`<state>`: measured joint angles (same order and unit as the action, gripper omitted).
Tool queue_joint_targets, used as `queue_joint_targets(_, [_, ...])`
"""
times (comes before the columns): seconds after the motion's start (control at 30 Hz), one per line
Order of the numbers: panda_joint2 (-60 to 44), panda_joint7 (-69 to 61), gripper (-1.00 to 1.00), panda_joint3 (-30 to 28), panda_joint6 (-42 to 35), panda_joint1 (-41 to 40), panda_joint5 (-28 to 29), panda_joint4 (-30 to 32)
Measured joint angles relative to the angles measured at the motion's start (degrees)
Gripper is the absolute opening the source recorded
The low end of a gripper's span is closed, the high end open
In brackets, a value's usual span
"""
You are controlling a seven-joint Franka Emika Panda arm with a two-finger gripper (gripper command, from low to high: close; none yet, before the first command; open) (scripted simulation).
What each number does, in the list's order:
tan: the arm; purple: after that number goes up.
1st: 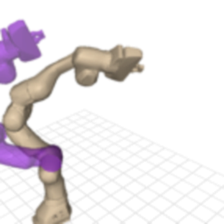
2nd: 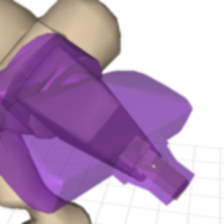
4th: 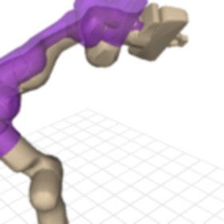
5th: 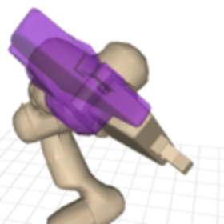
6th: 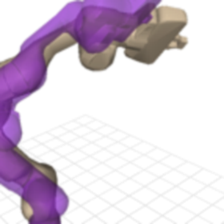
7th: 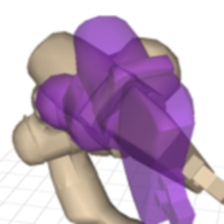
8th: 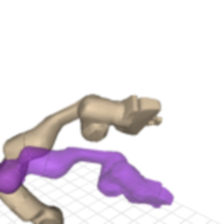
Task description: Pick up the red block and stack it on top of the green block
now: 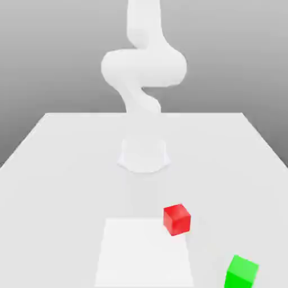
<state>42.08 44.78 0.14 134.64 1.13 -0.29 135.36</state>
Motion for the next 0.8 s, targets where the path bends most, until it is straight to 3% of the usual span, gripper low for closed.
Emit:
queue_joint_targets(0.57, [-34.61, -8.01, 0.0, 3.23, 25.43, 8.52, -0.87, 29.13])
queue_joint_targets(0.8, [-51.65, -6.09, 0.0, 1.43, 39.37, 10.39, 2.56, 29.08])
